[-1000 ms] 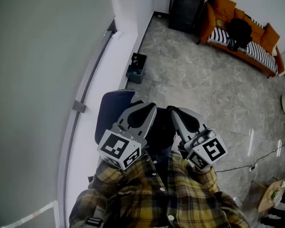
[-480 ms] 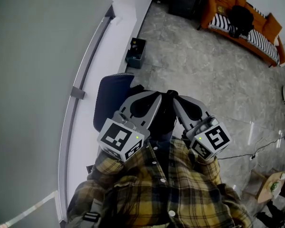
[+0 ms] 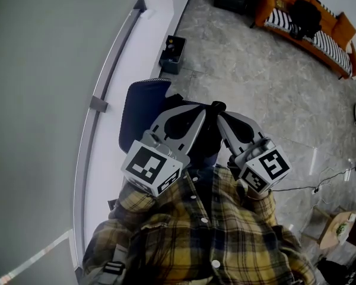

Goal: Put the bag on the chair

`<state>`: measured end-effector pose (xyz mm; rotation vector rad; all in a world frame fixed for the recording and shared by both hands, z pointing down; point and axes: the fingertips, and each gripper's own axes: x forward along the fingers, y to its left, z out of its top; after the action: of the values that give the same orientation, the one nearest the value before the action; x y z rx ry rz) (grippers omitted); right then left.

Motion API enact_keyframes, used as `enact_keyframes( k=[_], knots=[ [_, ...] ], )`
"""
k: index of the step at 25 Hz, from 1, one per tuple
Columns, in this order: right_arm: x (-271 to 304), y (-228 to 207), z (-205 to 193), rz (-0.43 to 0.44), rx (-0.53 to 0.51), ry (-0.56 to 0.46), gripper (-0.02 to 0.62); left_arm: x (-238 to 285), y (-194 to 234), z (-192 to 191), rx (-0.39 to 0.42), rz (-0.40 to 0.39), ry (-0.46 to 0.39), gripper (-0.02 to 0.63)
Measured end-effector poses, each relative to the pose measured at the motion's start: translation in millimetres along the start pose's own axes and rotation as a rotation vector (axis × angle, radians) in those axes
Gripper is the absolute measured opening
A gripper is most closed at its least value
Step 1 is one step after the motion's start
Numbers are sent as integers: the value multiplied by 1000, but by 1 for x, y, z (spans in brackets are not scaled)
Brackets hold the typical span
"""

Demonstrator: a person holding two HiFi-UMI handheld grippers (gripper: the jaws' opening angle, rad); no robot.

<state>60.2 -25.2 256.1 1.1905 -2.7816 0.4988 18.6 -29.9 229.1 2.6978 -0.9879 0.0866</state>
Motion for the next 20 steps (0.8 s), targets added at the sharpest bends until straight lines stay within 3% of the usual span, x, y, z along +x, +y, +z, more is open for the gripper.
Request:
enact_keyframes(
  k=[20],
  knots=[
    [3,10,-5,-3,13,7,17,-15,5,-7,-9,24,8,18]
  ],
)
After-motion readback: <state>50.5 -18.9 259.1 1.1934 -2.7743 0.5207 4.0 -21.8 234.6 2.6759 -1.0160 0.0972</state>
